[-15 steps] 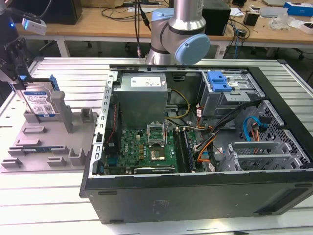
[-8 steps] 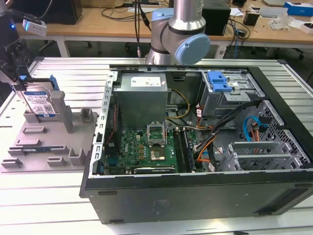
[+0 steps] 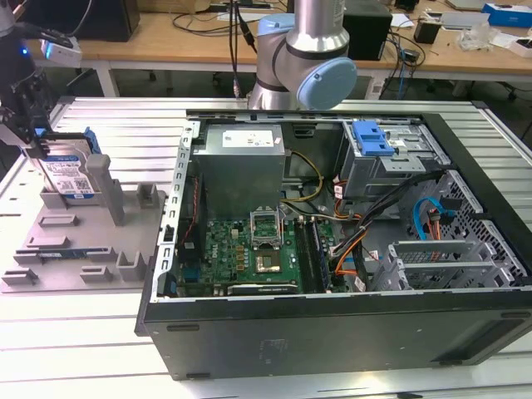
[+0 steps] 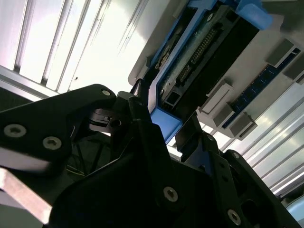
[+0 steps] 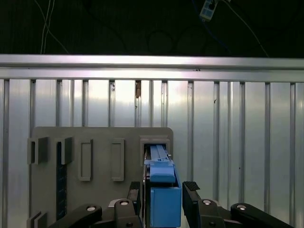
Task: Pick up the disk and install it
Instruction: 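Pick up the disk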
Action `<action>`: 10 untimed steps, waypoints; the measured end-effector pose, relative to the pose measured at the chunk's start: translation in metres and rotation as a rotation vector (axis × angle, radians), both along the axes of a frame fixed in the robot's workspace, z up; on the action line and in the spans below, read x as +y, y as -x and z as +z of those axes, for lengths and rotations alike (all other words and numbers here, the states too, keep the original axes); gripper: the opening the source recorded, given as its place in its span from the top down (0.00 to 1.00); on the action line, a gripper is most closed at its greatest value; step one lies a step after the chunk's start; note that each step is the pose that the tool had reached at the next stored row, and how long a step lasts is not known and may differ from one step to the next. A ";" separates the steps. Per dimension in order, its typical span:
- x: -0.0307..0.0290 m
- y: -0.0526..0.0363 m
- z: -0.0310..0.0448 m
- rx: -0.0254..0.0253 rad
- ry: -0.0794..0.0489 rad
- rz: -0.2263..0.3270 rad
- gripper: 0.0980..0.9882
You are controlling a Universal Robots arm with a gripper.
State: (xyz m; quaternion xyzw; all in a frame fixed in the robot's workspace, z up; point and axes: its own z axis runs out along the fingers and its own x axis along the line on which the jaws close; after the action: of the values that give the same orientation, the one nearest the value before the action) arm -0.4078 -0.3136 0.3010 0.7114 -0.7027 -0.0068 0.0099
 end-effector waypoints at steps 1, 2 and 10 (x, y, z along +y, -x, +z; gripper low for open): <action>0.0000 0.0000 -0.0002 -0.0001 0.000 0.000 0.57; 0.0000 0.0000 -0.0005 -0.0001 0.000 0.000 0.57; 0.0000 0.0000 -0.0011 -0.0001 0.000 0.000 0.67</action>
State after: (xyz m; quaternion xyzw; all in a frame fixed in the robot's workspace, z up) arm -0.4078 -0.3137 0.2999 0.7114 -0.7027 -0.0067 0.0098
